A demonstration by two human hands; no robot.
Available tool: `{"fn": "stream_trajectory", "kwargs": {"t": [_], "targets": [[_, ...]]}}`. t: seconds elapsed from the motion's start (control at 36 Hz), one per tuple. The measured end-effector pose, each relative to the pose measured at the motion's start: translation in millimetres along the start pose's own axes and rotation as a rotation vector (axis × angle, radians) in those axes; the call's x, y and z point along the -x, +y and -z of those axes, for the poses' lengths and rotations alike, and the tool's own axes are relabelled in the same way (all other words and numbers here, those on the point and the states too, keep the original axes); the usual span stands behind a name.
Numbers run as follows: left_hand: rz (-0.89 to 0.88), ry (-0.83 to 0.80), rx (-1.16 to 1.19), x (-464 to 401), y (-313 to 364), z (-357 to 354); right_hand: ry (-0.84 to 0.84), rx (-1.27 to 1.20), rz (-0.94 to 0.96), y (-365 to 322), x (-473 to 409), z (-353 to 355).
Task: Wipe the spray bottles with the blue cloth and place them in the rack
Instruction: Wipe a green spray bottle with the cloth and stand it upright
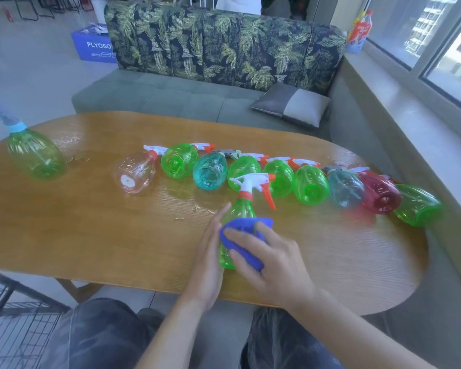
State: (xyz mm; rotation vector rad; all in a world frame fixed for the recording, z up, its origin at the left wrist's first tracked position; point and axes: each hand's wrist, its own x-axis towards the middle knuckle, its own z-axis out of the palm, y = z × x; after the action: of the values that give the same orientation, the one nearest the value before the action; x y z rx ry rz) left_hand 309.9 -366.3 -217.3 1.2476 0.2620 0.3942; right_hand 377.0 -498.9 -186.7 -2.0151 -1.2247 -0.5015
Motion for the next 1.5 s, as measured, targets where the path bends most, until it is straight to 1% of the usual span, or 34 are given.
{"fn": "stream_trajectory", "kwargs": {"t": [0.06, 0.14, 0.19, 0.22, 0.28, 0.33, 0.39, 0.47, 0.53, 0.58, 0.67, 0.75, 0.83, 0.94, 1.0, 1.06, 1.11, 1.17, 1.22, 1.28, 1.33, 1.39, 1.5], "targets": [[-0.003, -0.019, -0.024, 0.6, 1.7, -0.2, -0.041, 0.052, 0.146, 1.8, 12.4, 2.6], [-0.025, -0.048, -0.055, 1.0, 5.9, -2.6, -0.121, 0.117, 0.309, 6.4, 24.4, 10.4], [-0.025, -0.062, -0.073, 2.1, 7.8, -4.1, -0.141, 0.130, 0.376, 8.7, 27.2, 16.3], [-0.029, -0.069, -0.082, 3.0, 8.6, -4.8, -0.133, 0.118, 0.382, 9.7, 26.6, 19.2], [-0.040, -0.065, -0.081, 3.9, 7.6, -5.1, -0.082, 0.065, 0.310, 10.2, 19.6, 24.2], [-0.018, -0.068, -0.042, 3.3, 5.8, -4.1, 0.013, -0.008, 0.142, 11.1, 5.8, 26.7], [-0.006, -0.081, -0.033, 2.9, 4.4, -3.3, 0.084, -0.074, -0.066, 11.7, -13.2, 27.4], [-0.006, -0.078, -0.050, 1.9, 3.0, -4.1, 0.075, -0.097, -0.296, 13.7, -33.6, 20.9], [-0.008, -0.077, -0.056, 1.2, 1.2, -4.0, 0.070, -0.124, -0.361, 11.2, -34.4, 12.4], [-0.007, -0.065, -0.048, 0.4, -0.8, -2.3, 0.087, -0.142, -0.364, 6.0, -26.6, 4.3], [0.016, -0.048, -0.008, -1.5, -1.4, 0.4, 0.064, -0.142, -0.273, 1.7, -9.5, -1.6], [0.012, -0.053, -0.045, -0.4, -0.2, 1.4, 0.031, -0.088, -0.078, 2.4, 6.3, 1.5], [-0.026, -0.054, -0.090, 1.3, 1.8, 0.5, -0.046, -0.004, 0.110, 3.2, 18.0, 7.0], [-0.054, -0.056, -0.105, 2.0, 3.0, -1.7, -0.122, 0.100, 0.308, 5.8, 21.6, 18.5], [-0.059, -0.059, -0.099, 3.1, 3.1, -2.6, -0.129, 0.115, 0.363, 8.6, 19.9, 22.6], [-0.053, -0.047, -0.072, 2.9, 2.4, -2.9, -0.087, 0.077, 0.307, 11.5, 13.0, 25.2], [-0.043, -0.049, -0.045, 2.6, 2.9, -4.2, -0.009, -0.010, 0.143, 13.7, -0.6, 27.0], [-0.034, -0.052, -0.038, 2.0, 2.9, -5.7, 0.058, -0.070, -0.059, 15.3, -19.5, 28.4], [-0.039, -0.055, -0.070, 1.8, 2.7, -6.8, 0.061, -0.088, -0.235, 18.4, -35.2, 25.5], [-0.041, -0.069, -0.087, 1.7, 2.5, -7.0, 0.024, -0.101, -0.332, 20.0, -41.5, 17.7], [-0.039, -0.073, -0.077, 1.5, 2.8, -6.9, 0.019, -0.116, -0.348, 16.9, -38.6, 9.5], [-0.021, -0.049, -0.048, 0.2, 3.1, -6.5, 0.030, -0.123, -0.322, 11.7, -30.8, 4.8], [0.029, -0.024, 0.012, -1.2, -0.8, -0.5, 0.023, -0.069, -0.199, 4.6, -14.4, 3.2]]}}
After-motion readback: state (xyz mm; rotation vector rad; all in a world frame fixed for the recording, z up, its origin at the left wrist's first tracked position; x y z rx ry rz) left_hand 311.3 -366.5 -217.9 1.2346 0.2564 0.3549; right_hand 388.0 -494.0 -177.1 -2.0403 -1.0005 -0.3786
